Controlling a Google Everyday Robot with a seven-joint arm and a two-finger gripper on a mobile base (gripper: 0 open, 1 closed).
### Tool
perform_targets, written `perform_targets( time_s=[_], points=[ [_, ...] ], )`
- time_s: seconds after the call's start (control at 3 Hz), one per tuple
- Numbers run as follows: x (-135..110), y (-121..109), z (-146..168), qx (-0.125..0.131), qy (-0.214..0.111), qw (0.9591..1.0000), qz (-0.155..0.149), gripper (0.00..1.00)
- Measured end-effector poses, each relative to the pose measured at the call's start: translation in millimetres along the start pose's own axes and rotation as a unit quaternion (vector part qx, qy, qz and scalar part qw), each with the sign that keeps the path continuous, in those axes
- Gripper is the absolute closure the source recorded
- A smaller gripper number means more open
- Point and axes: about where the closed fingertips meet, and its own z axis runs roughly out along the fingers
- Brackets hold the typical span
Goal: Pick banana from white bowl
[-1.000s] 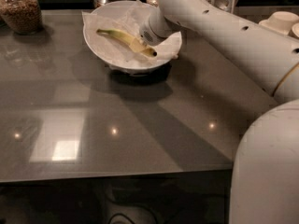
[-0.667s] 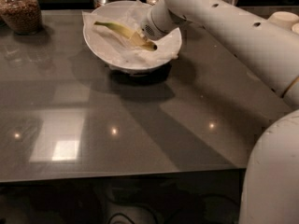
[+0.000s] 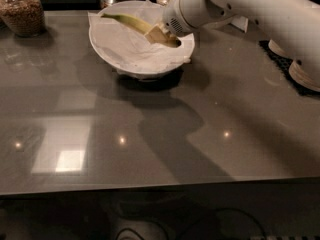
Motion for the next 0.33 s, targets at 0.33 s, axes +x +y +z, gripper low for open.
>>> perform_targets(
  time_s=[0.33],
  points=[
    [3.1, 17.8, -63.5, -0.011, -0.004, 0.9988, -0.047, 1.00]
  ],
)
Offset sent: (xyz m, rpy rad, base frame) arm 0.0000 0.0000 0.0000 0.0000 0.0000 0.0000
